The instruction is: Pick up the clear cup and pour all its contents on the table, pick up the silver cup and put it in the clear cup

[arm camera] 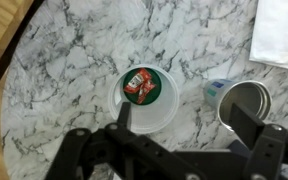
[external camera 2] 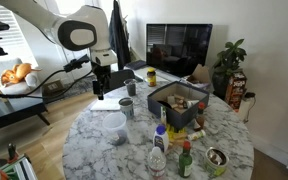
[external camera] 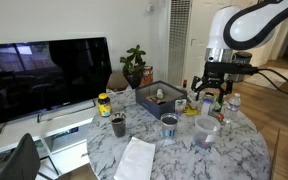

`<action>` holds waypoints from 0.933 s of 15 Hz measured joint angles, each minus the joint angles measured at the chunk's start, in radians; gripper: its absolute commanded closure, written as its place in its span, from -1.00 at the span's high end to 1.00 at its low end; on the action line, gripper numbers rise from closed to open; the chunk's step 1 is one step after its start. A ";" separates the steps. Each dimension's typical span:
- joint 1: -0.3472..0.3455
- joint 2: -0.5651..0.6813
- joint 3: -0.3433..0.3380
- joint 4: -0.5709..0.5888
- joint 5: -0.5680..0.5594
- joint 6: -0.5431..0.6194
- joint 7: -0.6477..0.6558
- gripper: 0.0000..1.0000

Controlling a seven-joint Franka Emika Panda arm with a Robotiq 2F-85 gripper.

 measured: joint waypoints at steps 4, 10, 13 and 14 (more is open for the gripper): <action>0.004 0.114 -0.043 0.017 0.019 0.108 0.142 1.00; 0.022 0.214 -0.091 0.022 0.050 0.162 0.286 1.00; 0.035 0.257 -0.107 0.022 0.059 0.187 0.306 1.00; 0.040 0.267 -0.112 0.023 0.060 0.191 0.305 1.00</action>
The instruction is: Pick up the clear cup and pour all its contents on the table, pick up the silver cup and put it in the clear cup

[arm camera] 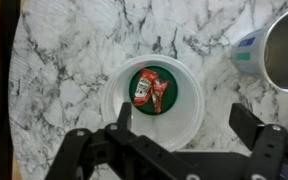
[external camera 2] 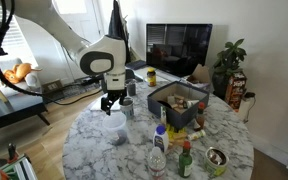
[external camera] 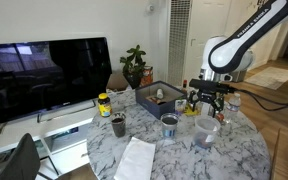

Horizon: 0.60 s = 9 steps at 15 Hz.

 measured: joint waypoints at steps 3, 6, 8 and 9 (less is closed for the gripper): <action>0.003 -0.002 -0.005 0.003 0.000 0.000 0.000 1.00; 0.006 0.000 -0.012 0.007 0.000 0.000 0.007 1.00; 0.006 0.016 -0.031 0.010 -0.013 0.020 0.051 1.00; 0.006 0.030 -0.042 0.012 -0.013 0.034 0.067 1.00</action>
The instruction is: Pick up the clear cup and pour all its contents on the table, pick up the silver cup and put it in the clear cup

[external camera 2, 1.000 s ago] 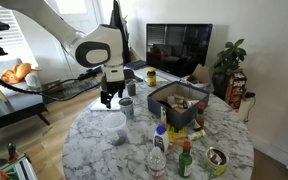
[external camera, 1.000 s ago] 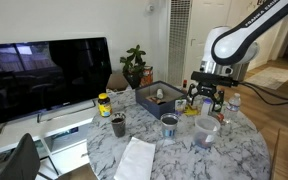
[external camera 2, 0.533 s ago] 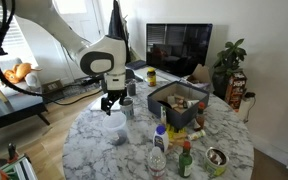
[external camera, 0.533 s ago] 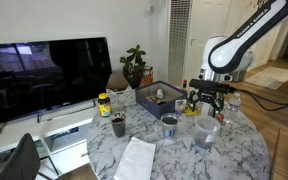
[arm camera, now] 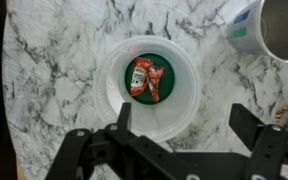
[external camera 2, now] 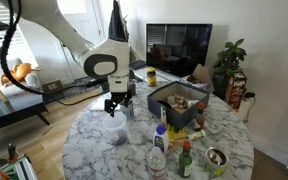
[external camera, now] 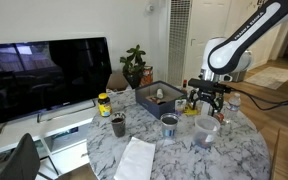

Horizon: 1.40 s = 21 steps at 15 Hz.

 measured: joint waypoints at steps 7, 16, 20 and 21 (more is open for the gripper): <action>0.002 0.135 -0.049 0.034 0.000 0.083 0.070 0.48; 0.024 0.242 -0.086 0.096 0.004 0.090 0.142 -0.91; 0.079 0.247 -0.134 0.105 -0.051 0.084 0.302 -1.00; 0.092 0.242 -0.143 0.108 -0.074 0.070 0.343 -0.99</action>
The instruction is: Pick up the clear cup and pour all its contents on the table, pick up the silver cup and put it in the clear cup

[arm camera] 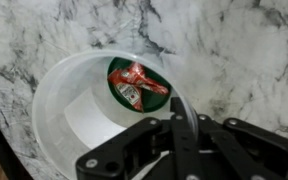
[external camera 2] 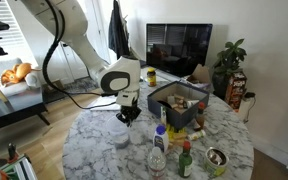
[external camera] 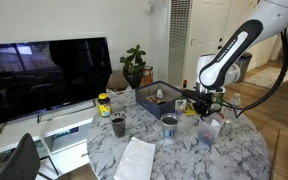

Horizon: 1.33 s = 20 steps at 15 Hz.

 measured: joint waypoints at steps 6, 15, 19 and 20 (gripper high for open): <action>0.158 -0.155 -0.079 0.003 -0.380 -0.186 0.376 -0.99; 0.185 -0.329 0.060 0.006 -0.630 -0.433 0.590 -0.99; 0.154 -0.329 0.104 0.014 -0.716 -0.472 0.630 -0.99; 0.153 -0.329 0.127 0.021 -0.762 -0.506 0.658 -0.99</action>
